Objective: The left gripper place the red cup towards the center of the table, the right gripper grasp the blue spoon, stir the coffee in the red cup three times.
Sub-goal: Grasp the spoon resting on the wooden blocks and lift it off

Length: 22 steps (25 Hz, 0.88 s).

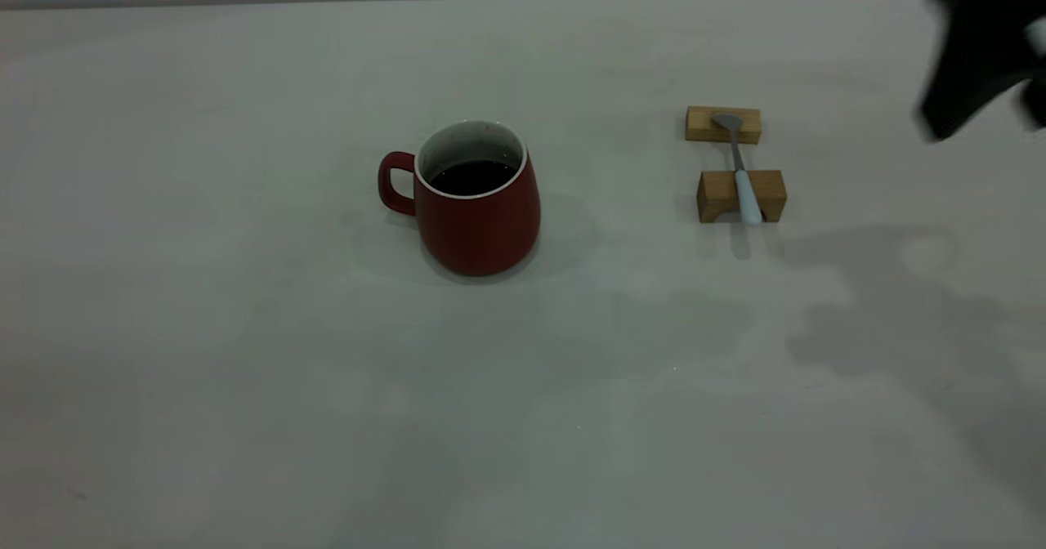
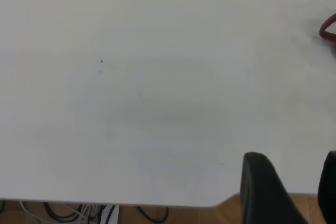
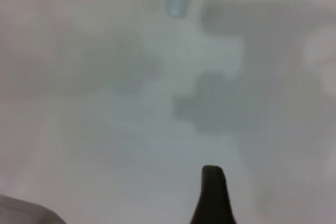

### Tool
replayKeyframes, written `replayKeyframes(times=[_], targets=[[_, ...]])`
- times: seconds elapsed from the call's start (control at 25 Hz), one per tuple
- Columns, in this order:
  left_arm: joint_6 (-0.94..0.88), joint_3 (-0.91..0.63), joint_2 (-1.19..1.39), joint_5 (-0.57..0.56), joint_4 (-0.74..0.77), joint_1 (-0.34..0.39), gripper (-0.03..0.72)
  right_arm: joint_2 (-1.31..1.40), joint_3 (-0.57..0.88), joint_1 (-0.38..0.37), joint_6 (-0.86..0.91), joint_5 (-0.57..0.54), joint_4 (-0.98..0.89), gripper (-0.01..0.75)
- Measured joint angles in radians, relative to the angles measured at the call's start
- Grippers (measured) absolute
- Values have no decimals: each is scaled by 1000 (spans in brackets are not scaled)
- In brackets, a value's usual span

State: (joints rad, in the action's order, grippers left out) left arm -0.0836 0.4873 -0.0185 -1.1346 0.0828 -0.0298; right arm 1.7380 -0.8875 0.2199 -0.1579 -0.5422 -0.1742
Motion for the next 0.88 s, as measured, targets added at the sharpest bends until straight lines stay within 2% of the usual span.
replayKeyframes(times=[0.24, 0.48, 0.88], targets=[[0, 0, 0, 0, 0, 0, 335, 222, -124, 93, 53, 20, -11, 646], [0, 0, 0, 0, 0, 0, 334, 380, -242, 107, 67, 22, -14, 646], [0, 0, 0, 0, 0, 0, 334, 498, -373, 110, 67, 21, -14, 646]])
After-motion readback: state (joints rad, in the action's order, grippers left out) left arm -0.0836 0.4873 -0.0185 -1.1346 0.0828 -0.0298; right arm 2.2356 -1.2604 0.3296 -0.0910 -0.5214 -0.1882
